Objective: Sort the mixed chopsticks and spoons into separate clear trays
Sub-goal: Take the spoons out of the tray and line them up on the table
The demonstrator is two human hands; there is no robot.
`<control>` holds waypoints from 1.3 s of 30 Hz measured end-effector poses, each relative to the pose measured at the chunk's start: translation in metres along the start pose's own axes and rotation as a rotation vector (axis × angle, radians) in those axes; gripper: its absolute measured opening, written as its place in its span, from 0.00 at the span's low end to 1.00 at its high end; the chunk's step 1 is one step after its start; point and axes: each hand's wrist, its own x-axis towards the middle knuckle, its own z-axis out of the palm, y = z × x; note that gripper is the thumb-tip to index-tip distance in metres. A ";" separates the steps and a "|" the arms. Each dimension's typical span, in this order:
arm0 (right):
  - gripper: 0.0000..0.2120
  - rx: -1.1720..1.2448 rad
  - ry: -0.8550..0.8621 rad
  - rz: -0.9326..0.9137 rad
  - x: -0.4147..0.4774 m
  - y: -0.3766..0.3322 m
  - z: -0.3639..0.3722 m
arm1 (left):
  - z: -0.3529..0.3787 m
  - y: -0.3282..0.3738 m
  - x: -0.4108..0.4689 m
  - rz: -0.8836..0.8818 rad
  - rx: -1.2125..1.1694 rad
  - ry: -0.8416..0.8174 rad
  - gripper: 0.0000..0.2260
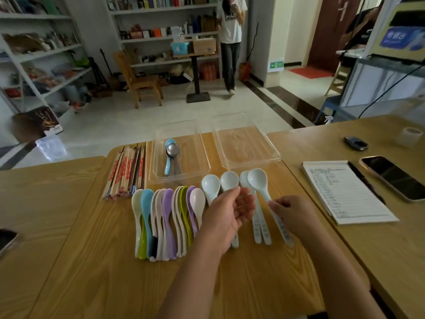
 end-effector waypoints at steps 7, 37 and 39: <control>0.09 -0.075 -0.031 0.008 0.016 -0.007 0.001 | 0.000 0.000 0.007 -0.004 0.011 0.017 0.12; 0.10 -0.095 -0.064 -0.368 0.069 -0.162 0.082 | -0.093 0.107 0.029 0.199 -0.029 0.180 0.12; 0.11 -0.147 -0.076 -0.364 0.086 -0.179 0.100 | -0.104 0.120 0.036 0.203 -0.002 0.213 0.12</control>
